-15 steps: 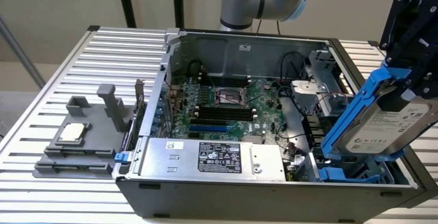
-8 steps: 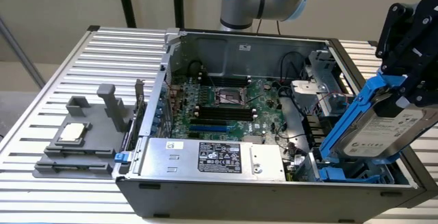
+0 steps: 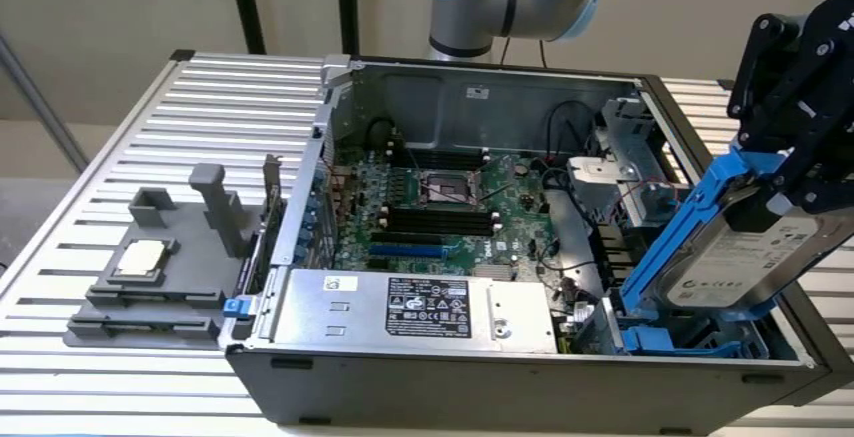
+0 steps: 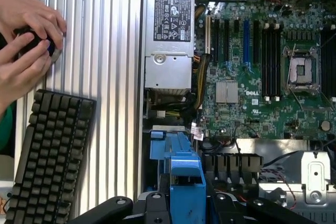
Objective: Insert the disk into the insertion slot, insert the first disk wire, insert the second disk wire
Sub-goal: 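Insert the disk into the insertion slot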
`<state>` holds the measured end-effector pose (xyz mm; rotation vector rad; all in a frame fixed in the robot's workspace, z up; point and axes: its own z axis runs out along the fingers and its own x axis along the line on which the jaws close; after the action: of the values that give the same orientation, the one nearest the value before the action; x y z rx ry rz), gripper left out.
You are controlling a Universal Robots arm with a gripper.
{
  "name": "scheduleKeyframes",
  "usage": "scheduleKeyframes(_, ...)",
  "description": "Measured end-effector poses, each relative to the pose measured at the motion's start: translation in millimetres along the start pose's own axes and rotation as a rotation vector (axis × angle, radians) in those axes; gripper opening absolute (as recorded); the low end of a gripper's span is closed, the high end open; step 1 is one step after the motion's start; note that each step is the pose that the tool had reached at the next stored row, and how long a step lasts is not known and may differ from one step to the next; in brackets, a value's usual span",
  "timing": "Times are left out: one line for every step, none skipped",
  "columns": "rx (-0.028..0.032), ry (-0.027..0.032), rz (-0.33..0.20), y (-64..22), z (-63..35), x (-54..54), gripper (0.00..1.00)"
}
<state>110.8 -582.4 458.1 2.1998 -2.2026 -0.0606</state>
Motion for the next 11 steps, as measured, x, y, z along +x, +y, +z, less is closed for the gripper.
scheduleKeyframes(-0.0008, -0.0016, -0.002, -0.2, 0.0, 0.0, 0.32)
scheduleKeyframes(-0.0014, -0.0045, -0.004, -0.3, 0.0, 0.0, 0.32)
scheduleKeyframes(-0.002, -0.0078, -0.005, -0.5, -0.1, 0.0, 0.32)
scheduleKeyframes(-0.0027, -0.0105, -0.006, -0.7, -0.1, 0.0, 0.32)
scheduleKeyframes(-0.0033, -0.0127, -0.006, -1.0, 0.0, 0.2, 0.32)
scheduleKeyframes(-0.0039, -0.0142, -0.006, -1.2, 0.1, 0.8, 0.32)
scheduleKeyframes(-0.0044, -0.0154, -0.006, -1.4, 0.3, 1.9, 0.32)
scheduleKeyframes(-0.0046, -0.016, -0.006, -1.6, 0.5, 3.2, 0.32)
scheduleKeyframes(-0.0048, -0.0165, -0.006, -1.9, 1.0, 4.6, 0.32)
scheduleKeyframes(-0.0049, -0.0166, -0.006, -2.1, 1.3, 5.9, 0.32)
scheduleKeyframes(-0.0049, -0.017, -0.006, -2.2, 2.0, 6.8, 0.32)
